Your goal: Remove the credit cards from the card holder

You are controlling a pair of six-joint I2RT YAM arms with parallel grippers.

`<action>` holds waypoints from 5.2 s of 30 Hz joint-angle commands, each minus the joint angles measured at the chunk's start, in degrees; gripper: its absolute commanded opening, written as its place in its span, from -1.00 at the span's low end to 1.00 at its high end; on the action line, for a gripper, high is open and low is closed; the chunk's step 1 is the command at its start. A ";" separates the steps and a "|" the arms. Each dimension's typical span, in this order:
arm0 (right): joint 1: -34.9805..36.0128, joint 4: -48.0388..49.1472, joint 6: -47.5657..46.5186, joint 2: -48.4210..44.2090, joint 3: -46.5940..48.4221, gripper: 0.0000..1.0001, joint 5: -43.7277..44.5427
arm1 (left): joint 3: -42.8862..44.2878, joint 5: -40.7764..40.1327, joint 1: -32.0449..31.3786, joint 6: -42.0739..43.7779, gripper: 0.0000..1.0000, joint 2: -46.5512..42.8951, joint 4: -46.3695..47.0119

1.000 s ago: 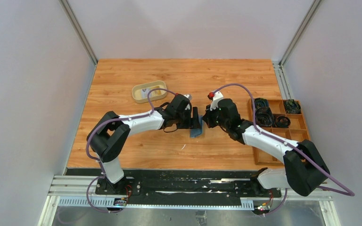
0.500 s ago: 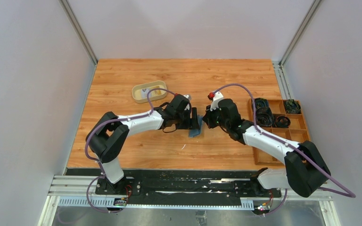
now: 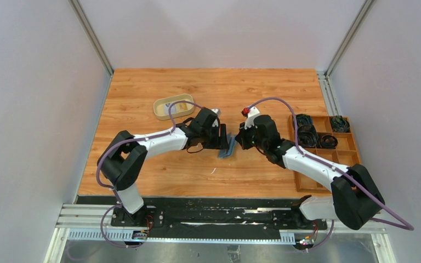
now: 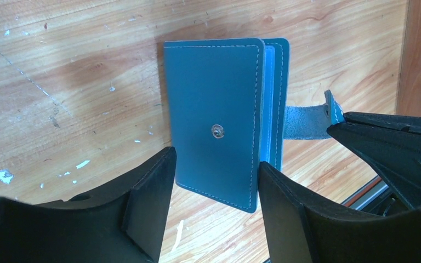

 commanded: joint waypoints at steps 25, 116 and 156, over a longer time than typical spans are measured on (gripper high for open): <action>-0.59 -0.38 1.01 -1.66 -1.99 -1.00 -2.53 | -0.46 4.59 3.41 7.30 0.15 -1.75 -2.61; 0.99 -7.36 12.41 12.51 5.35 0.03 -3.36 | -29.73 15.81 17.07 -10.74 -1.00 -0.87 36.59; 3.74 -1.24 13.67 18.76 11.15 0.00 -9.05 | -28.20 13.39 12.38 -11.09 -1.00 2.03 36.59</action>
